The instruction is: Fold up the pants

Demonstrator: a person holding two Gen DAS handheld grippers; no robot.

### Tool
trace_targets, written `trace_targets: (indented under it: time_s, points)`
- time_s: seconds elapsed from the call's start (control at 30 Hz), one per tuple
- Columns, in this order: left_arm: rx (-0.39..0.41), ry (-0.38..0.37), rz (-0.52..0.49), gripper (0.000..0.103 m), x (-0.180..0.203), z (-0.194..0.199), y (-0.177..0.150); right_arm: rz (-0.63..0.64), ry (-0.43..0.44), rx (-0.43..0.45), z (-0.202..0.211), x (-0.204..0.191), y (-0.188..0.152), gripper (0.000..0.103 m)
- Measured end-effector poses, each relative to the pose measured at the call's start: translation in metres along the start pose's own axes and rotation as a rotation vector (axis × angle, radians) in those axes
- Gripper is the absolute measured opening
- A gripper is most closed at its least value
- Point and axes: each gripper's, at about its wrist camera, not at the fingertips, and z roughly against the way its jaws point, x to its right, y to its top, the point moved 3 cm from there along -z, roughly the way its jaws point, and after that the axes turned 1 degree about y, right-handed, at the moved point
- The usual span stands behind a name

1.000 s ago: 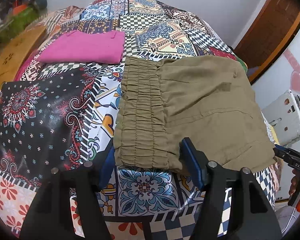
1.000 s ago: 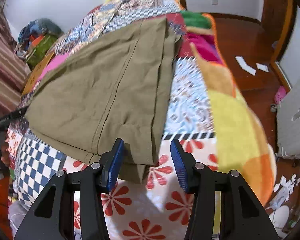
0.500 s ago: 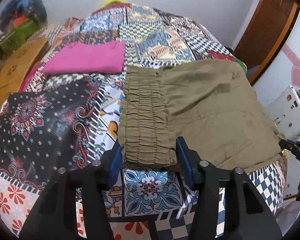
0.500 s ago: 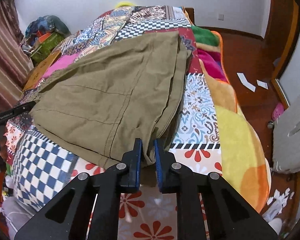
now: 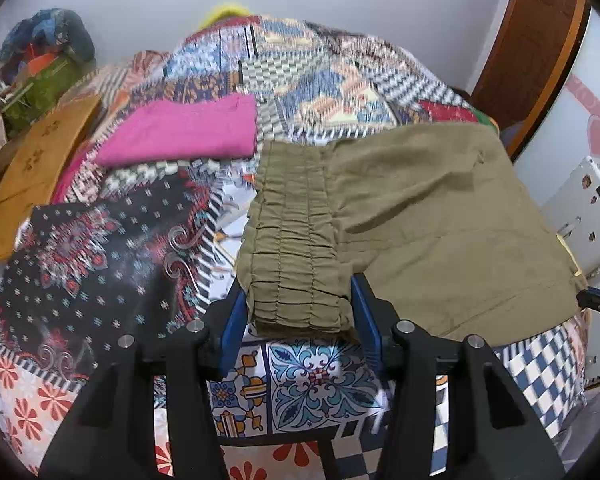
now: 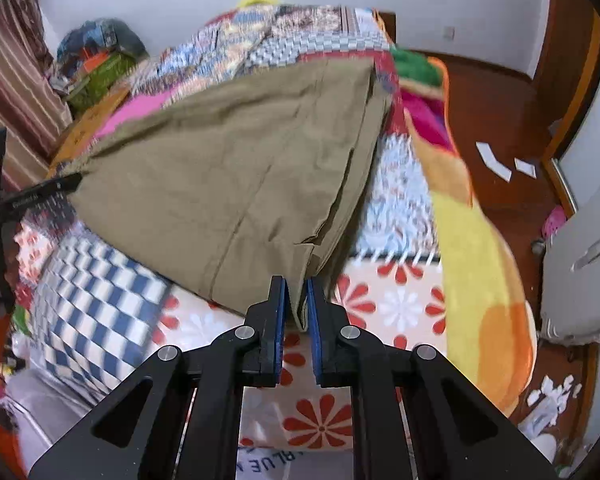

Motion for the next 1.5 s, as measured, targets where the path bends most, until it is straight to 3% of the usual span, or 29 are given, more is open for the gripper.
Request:
trace_targets:
  time_s: [0.17, 0.23, 0.33, 0.43, 0.57, 0.67, 0.87, 0.97, 1.0, 1.1, 1.17, 1.2, 1.23, 1.3, 1.37, 1.5]
  points:
    - [-0.011, -0.027, 0.013, 0.054, -0.004, -0.001, -0.004, 0.019, 0.001, -0.053, -0.007, 0.006, -0.006, 0.011]
    - [-0.004, -0.024, 0.013, 0.055, -0.007, 0.006, -0.002, -0.003, -0.006, -0.051, 0.002, 0.015, 0.0, 0.017]
    - [0.009, -0.043, 0.043, 0.056, -0.013, 0.018, 0.007, -0.038, -0.004, -0.014, 0.016, 0.025, 0.009, 0.019]
    - [0.045, -0.005, 0.055, 0.056, -0.016, 0.026, 0.02, -0.083, 0.029, 0.046, 0.024, 0.032, 0.027, 0.023]
    - [0.074, 0.013, 0.05, 0.056, -0.014, 0.024, 0.042, -0.084, 0.052, 0.066, 0.007, 0.023, 0.044, 0.026]
    - [0.061, 0.02, 0.033, 0.056, -0.009, 0.011, 0.051, -0.081, 0.063, 0.029, -0.018, 0.019, 0.05, 0.027]
    - [0.01, 0.015, -0.006, 0.038, 0.001, -0.025, 0.057, -0.114, 0.087, -0.039, -0.052, 0.024, 0.046, 0.029]
    - [-0.021, 0.004, 0.005, 0.034, -0.001, -0.044, 0.061, -0.101, 0.109, -0.041, -0.055, 0.023, 0.049, 0.04]
    - [-0.026, 0.005, 0.01, 0.034, -0.002, -0.049, 0.061, -0.1, 0.134, -0.042, -0.056, 0.022, 0.049, 0.049]
    - [-0.047, -0.027, 0.043, 0.034, -0.007, -0.062, 0.062, -0.093, 0.144, -0.034, -0.055, 0.017, 0.047, 0.051]
    - [-0.052, -0.041, 0.058, 0.035, -0.01, -0.066, 0.062, -0.087, 0.139, -0.025, -0.055, 0.015, 0.047, 0.05]
    - [-0.053, -0.041, 0.061, 0.035, -0.011, -0.068, 0.061, -0.095, 0.139, -0.019, -0.056, 0.015, 0.047, 0.045]
    - [-0.053, -0.04, 0.062, 0.036, -0.012, -0.068, 0.061, -0.104, 0.135, -0.012, -0.056, 0.015, 0.047, 0.031]
    - [-0.051, -0.035, 0.061, 0.038, -0.012, -0.069, 0.06, -0.111, 0.143, -0.011, -0.058, 0.017, 0.049, 0.015]
    - [-0.048, -0.03, 0.06, 0.039, -0.012, -0.07, 0.059, -0.134, 0.17, -0.006, -0.058, 0.017, 0.049, 0.014]
    - [-0.047, -0.019, 0.064, 0.045, -0.013, -0.072, 0.059, -0.095, 0.126, 0.01, -0.054, 0.011, 0.047, 0.011]
